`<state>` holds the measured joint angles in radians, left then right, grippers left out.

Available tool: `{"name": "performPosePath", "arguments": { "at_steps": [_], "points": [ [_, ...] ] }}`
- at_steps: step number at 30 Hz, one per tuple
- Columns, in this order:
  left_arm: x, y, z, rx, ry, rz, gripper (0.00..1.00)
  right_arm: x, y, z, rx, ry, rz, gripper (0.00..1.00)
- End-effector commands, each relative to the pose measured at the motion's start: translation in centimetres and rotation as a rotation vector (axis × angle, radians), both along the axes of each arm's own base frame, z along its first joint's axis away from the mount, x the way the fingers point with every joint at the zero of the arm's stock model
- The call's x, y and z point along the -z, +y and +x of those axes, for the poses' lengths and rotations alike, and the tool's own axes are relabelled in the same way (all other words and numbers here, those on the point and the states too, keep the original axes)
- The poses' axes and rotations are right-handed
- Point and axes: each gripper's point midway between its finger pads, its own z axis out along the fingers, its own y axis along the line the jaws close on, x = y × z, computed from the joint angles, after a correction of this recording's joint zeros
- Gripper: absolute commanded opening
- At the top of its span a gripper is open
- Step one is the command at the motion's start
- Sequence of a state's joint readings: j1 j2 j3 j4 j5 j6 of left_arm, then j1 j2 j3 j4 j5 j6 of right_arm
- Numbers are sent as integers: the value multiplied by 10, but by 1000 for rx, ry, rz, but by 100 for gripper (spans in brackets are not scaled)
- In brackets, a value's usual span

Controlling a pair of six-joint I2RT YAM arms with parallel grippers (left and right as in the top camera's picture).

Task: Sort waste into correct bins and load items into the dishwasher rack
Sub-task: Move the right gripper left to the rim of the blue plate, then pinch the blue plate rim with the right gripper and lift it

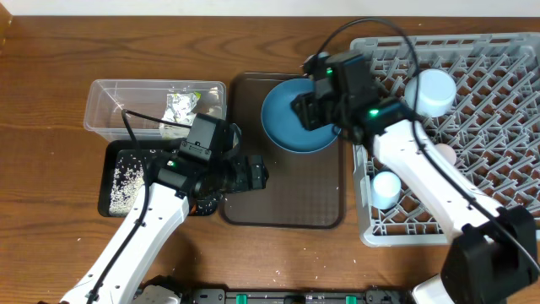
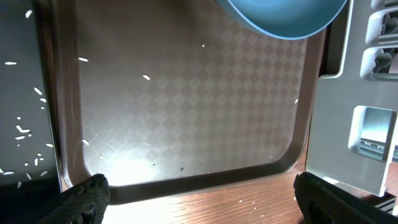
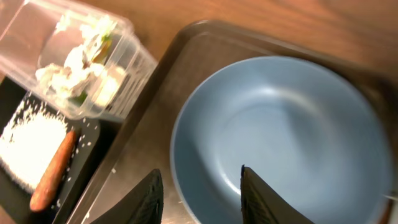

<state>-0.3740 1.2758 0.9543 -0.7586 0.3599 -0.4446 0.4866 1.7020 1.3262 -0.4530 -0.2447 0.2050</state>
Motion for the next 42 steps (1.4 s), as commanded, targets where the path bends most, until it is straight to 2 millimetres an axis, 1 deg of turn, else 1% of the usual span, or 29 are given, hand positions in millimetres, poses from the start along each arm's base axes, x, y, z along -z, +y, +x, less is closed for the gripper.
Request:
{"name": "performPosePath", "arguments": {
  "at_steps": [1, 3, 8, 17, 20, 24, 26, 27, 31, 33, 35, 39, 40, 42],
  "points": [
    [-6, 1, 6, -3, -21, 3, 97, 17, 9, -3, 6, 14, -51, 41],
    [-6, 1, 6, -3, -21, 4, 97, 25, 13, -3, 7, 14, -74, 43],
    [-6, 1, 6, -3, -21, 3, 97, 46, 34, -8, -37, 31, -84, 44],
    [-6, 1, 6, -3, -21, 3, 97, 100, 61, -15, -92, 83, -121, 45],
    [-6, 1, 6, -3, -21, 4, 97, 118, 65, -17, -102, 101, -135, 45],
    [-6, 1, 6, -3, -21, 4, 97, 133, 66, -17, -103, 117, -146, 43],
    [-6, 1, 6, -3, -21, 4, 97, 136, 66, -17, -104, 120, -148, 41],
    [-6, 1, 6, -3, -21, 4, 97, 136, 66, -17, -103, 119, -148, 37],
    [-6, 1, 6, -3, -21, 3, 97, 134, 67, -13, -100, 106, -139, 13],
    [-6, 1, 6, -3, -21, 3, 97, 134, 67, -13, -101, 107, -139, 6],
    [-6, 1, 6, -3, -21, 4, 97, 134, 68, -14, -104, 110, -135, 1],
    [-6, 1, 6, -3, -21, 3, 97, 131, 69, -13, -72, 123, -109, 1],
    [-6, 1, 6, -3, -21, 4, 97, 128, 70, -12, -65, 123, -101, 1],
    [-6, 1, 6, -3, -21, 3, 97, 116, 72, -13, -70, 112, -79, 1]
  ]
}}
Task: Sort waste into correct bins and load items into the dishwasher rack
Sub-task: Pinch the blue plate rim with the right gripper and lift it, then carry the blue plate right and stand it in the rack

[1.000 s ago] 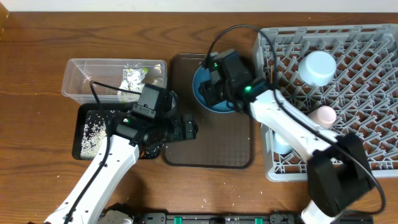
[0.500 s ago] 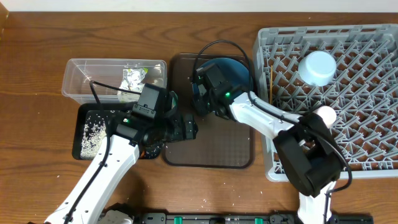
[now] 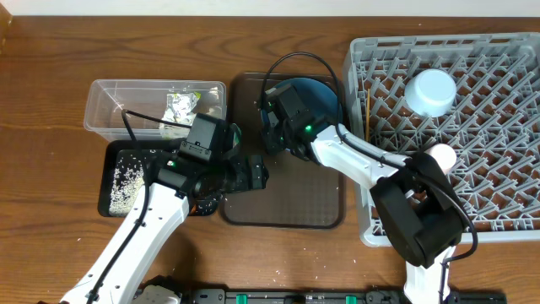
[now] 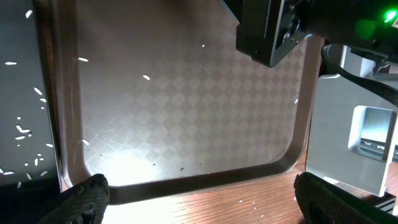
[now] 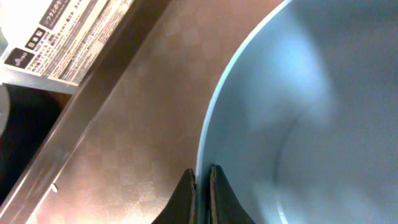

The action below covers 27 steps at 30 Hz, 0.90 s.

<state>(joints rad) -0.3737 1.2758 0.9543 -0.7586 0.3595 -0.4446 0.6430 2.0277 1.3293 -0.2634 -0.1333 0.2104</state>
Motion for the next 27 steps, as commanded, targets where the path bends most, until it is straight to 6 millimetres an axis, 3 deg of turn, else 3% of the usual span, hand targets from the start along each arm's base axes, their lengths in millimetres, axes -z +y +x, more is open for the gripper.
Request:
{"name": "performPosePath", "arguments": {
  "at_steps": [1, 4, 8, 11, 18, 22, 27],
  "points": [
    [-6, 1, 5, -3, -21, 3, 97, -19, 10, -9, 10, 37, 79, 1],
    [-6, 1, 5, -3, -20, 3, 97, -60, 9, -9, 0, -5, 141, 1],
    [-6, 1, 5, -3, -21, 3, 97, -120, -7, -15, 7, -62, 199, 1],
    [-6, 1, 5, -3, -21, 3, 97, -169, -30, -24, 33, -115, 232, 1],
    [-6, 1, 5, -3, -21, 3, 97, -255, -93, -46, 67, -181, 381, 1],
    [-6, 1, 5, -3, -21, 3, 97, -281, -136, -53, 80, -164, 488, 1],
    [-6, 1, 5, -3, -21, 3, 97, -293, -185, -55, 44, -138, 617, 1]
  ]
}}
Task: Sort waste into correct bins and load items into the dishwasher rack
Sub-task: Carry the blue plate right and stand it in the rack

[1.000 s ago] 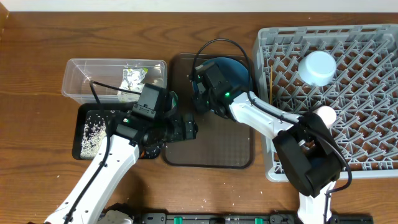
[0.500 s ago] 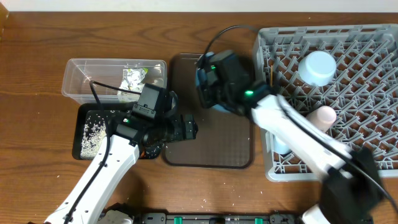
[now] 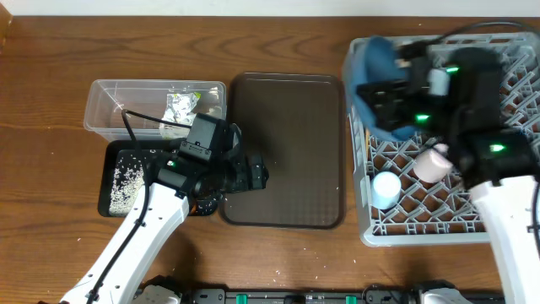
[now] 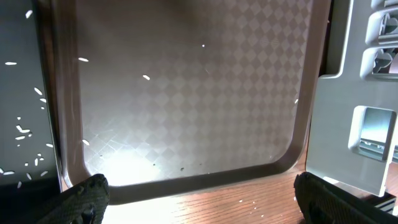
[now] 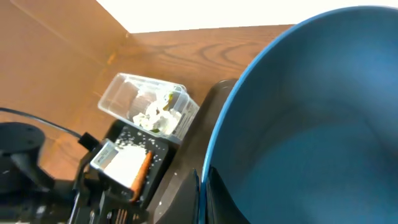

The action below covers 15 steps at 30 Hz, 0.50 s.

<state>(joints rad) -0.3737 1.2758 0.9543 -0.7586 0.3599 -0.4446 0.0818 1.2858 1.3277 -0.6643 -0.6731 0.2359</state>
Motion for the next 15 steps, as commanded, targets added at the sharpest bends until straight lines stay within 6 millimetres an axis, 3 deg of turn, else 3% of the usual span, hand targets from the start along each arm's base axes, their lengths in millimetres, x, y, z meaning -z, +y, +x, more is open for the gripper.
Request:
{"name": "performPosePath", "arguments": {
  "at_steps": [1, 6, 10, 15],
  "points": [
    [-6, 1, 5, -3, -21, 3, 97, -18, -10, -15, -163, -37, 148, 1],
    [-6, 1, 5, -3, -21, 4, 97, -27, -51, -12, -217, -74, 304, 1],
    [-6, 1, 5, -3, -21, 4, 97, -17, -86, -2, -202, -77, 390, 1],
    [-6, 1, 5, -3, -21, 4, 97, -1, -111, 7, -225, -107, 484, 1]
  ]
}}
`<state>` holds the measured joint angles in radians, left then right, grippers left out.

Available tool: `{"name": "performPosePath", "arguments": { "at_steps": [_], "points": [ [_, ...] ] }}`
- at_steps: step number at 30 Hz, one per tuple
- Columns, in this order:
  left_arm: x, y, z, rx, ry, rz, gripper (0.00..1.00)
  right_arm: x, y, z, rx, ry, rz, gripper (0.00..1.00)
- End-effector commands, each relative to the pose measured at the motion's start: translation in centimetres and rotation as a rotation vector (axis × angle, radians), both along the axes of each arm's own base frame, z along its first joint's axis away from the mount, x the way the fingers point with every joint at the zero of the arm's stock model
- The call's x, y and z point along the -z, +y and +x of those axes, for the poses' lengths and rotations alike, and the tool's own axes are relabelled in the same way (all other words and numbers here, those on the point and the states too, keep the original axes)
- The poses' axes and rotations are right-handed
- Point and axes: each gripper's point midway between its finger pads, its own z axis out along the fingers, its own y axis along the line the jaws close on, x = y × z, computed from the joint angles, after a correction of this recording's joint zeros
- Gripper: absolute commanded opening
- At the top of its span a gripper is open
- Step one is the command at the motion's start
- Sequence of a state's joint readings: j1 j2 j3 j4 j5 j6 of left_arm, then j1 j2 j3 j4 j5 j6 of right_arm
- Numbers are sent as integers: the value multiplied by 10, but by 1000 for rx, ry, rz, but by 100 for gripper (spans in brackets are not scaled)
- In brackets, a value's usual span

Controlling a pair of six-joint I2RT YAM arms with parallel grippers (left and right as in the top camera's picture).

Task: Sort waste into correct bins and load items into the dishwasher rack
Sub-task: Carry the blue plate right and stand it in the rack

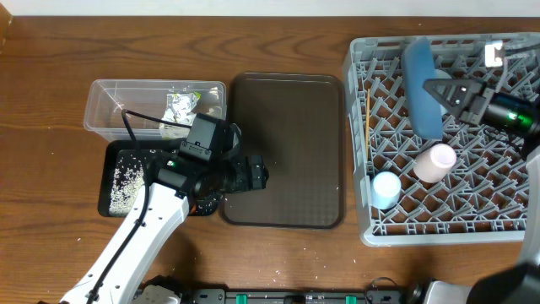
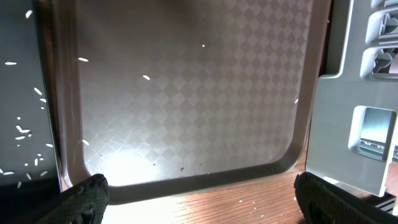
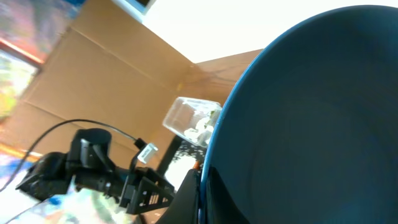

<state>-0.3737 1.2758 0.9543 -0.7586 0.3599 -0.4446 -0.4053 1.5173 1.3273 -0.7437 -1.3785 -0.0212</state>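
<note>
A blue plate (image 1: pixel 419 80) stands on edge over the back rows of the grey dishwasher rack (image 1: pixel 489 211). Whether it touches the tines cannot be told. My right gripper (image 1: pixel 440 93) is shut on its rim. In the right wrist view the plate (image 3: pixel 311 124) fills most of the frame, with the right gripper (image 3: pixel 202 190) clamped on its left edge. My left gripper (image 1: pixel 256 175) hangs open over the near left part of the brown tray (image 1: pixel 287 127). In its own view the left gripper (image 2: pixel 199 193) has nothing between its fingers above the tray (image 2: pixel 186 93).
A pink cup (image 1: pixel 432 162) and a small white cup (image 1: pixel 386 187) lie in the rack, and a thin stick (image 1: pixel 368 110) lies along its left side. A clear bin (image 1: pixel 156 105) with crumpled waste and a black bin (image 1: pixel 126 177) with rice sit left of the tray.
The right gripper has carried the blue plate from the rack's back left corner to further right. The plate has turned from tilted to edge-on. The left arm has not moved.
The blue plate first lay on the tray's far end with the right gripper open above it. Then the gripper was shut on the plate's left rim. Then the plate was off the tray and over the rack's corner, and now it stands edge-on over the rack.
</note>
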Motion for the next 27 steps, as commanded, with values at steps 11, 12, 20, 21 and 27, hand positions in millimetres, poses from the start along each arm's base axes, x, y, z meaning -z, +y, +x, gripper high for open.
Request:
{"name": "performPosePath", "arguments": {
  "at_steps": [11, 12, 20, 21, 27],
  "points": [
    [-6, 1, 5, -3, -21, 3, 97, 21, -60, 10, 54, -32, 148, 1],
    [-6, 1, 5, -3, -21, 3, 97, 23, -66, 9, 78, -11, 146, 1],
    [-6, 1, 5, -3, -21, 4, 97, 83, -118, 4, 332, 270, -48, 1],
    [-6, 1, 5, -3, -21, 4, 97, 90, -122, 2, 354, 299, -76, 1],
    [-6, 1, 5, -3, -21, 4, 97, 99, -146, -5, 445, 381, -74, 1]
  ]
}}
